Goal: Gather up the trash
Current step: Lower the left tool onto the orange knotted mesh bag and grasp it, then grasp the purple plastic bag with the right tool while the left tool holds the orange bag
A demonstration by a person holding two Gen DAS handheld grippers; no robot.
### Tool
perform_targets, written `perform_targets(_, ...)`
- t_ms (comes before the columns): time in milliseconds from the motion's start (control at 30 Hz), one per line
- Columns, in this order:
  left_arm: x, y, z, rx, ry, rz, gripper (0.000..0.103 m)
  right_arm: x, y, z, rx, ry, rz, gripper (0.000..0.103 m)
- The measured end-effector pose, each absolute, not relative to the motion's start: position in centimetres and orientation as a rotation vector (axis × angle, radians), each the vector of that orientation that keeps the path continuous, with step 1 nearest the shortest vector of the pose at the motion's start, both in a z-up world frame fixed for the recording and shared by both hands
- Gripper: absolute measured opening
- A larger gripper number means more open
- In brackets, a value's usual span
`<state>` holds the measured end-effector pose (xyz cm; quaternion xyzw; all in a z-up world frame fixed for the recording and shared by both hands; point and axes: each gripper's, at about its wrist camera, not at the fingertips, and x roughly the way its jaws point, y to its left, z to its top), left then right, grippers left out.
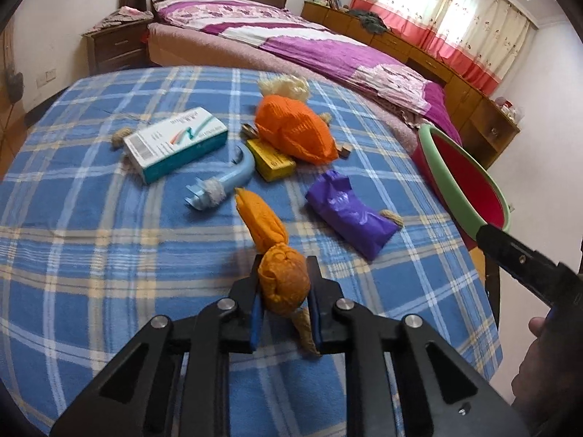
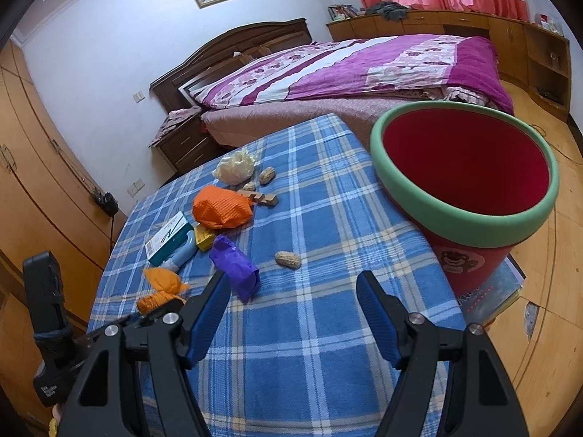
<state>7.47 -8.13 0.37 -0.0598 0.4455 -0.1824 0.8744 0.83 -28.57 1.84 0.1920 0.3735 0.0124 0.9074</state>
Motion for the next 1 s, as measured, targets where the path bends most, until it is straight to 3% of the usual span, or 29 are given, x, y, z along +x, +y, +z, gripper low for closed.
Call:
perform_targets(500,8.7,-3.6,1.2,-0.169,0.896,-0.244,0.02,5.0,-24.0,0.3,0.275,0.84,0.159,0.074)
perform_targets(1000,9.2,-2.5,0.4,-0.193,0.91,-0.222,0.02,8.4,-21.3,-2.7,0.175,0.924,0.192,0.062)
